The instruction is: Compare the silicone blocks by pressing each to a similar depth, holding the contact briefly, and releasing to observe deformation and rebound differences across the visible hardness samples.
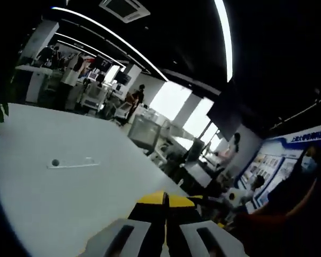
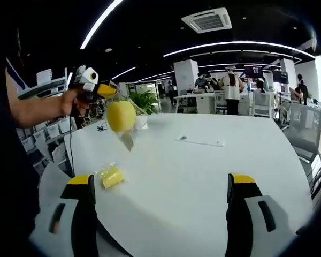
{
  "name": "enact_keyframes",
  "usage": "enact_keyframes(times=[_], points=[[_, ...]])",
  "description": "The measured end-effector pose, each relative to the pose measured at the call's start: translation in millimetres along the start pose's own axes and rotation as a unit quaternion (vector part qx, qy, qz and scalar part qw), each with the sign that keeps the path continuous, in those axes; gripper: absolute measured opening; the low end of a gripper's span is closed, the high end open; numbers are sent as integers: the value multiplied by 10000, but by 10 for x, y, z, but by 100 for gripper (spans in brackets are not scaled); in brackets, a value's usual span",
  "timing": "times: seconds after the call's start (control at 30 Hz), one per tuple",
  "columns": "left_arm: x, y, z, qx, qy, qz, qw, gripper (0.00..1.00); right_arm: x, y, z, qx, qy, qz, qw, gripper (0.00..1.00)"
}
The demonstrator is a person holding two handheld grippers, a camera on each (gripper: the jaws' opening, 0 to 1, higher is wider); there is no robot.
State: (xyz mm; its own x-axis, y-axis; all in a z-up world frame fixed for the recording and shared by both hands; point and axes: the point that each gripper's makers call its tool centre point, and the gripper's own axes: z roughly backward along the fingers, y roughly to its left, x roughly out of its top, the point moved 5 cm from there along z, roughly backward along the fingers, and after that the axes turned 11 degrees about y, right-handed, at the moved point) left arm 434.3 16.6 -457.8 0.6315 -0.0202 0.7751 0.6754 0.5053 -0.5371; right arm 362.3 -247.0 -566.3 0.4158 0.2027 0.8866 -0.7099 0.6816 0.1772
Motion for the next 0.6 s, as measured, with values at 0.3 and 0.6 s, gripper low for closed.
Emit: enact_keyframes(times=[0.3, 0.6], points=[[363, -356, 169, -149, 116, -452, 9988, 0, 682, 185, 85, 357, -281, 623, 9970, 96], [538, -669, 264, -443, -30, -630, 9970, 0, 1169, 364, 94, 819, -565, 876, 9912, 96]])
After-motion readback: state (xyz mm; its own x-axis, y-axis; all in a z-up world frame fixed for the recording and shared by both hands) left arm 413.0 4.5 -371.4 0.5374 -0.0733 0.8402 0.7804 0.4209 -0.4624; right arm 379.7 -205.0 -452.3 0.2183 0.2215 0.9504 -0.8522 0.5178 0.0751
